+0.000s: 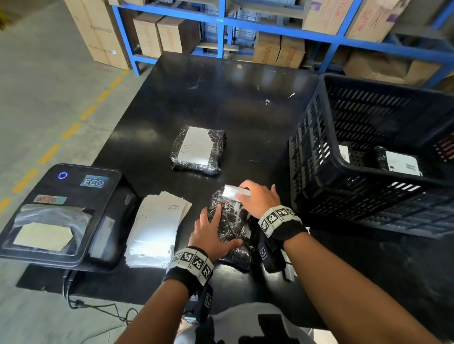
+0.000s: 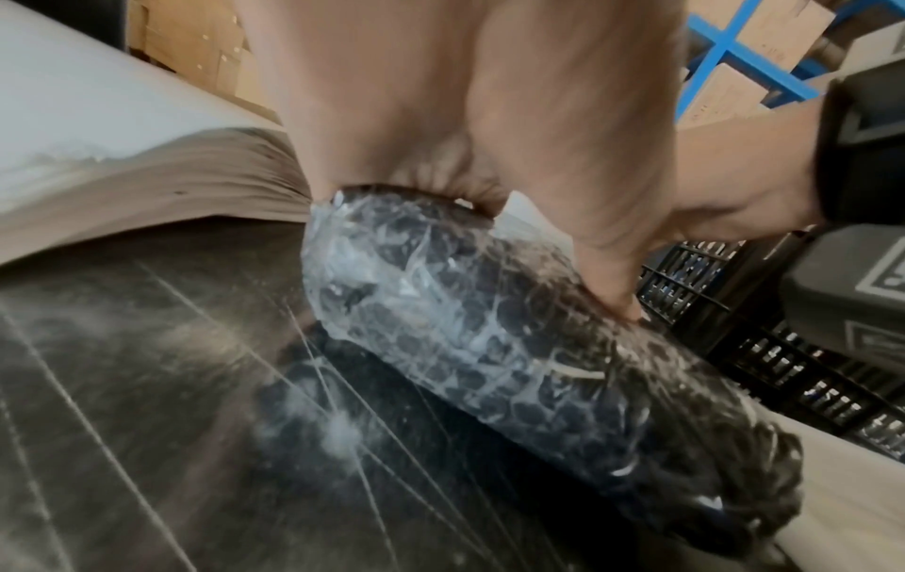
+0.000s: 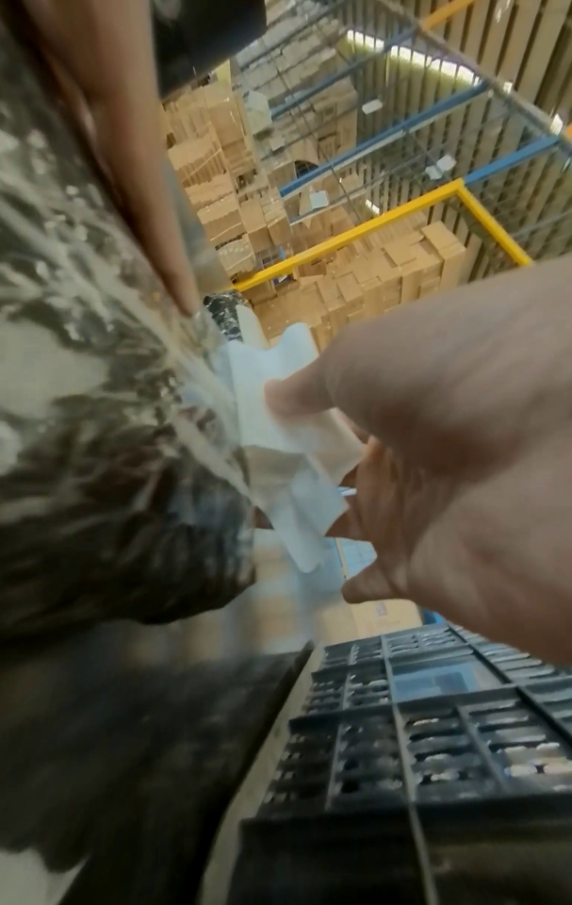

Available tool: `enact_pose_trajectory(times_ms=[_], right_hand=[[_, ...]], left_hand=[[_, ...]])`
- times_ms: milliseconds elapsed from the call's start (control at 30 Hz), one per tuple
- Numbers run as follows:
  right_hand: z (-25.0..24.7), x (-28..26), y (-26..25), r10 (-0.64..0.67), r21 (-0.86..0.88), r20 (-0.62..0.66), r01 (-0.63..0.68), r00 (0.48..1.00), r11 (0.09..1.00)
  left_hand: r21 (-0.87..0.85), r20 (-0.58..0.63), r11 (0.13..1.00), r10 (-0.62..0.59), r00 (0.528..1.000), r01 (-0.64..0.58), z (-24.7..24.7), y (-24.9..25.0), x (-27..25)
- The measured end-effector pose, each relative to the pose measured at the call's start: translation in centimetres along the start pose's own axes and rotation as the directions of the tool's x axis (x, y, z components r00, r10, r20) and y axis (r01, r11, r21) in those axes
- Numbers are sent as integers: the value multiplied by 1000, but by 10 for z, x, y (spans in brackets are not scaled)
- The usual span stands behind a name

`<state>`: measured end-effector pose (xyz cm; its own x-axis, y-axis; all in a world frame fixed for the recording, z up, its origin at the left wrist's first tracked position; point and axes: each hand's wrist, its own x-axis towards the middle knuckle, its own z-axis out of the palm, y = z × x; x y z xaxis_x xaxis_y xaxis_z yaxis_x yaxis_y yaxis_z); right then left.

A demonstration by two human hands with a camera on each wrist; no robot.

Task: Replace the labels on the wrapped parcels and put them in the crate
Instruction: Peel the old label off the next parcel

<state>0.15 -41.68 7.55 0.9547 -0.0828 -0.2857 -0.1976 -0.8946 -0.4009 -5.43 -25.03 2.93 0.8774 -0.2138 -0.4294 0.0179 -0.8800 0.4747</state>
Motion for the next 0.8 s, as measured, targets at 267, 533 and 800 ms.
enact_pose_trajectory(times_ms=[267, 533, 800], right_hand=[[-20, 6, -9, -5, -6, 4, 5, 1000, 1000], [-71, 27, 0, 197, 421, -216, -91, 956, 902], [-139, -1, -30, -2, 382, -410, 174, 912, 907]], left_hand=[[-45, -2, 999, 25, 1000, -25, -1, 0, -3], [-95, 12, 995, 2, 1000, -1, -1, -2, -2], [-105, 18, 994, -15, 1000, 17, -1, -1, -1]])
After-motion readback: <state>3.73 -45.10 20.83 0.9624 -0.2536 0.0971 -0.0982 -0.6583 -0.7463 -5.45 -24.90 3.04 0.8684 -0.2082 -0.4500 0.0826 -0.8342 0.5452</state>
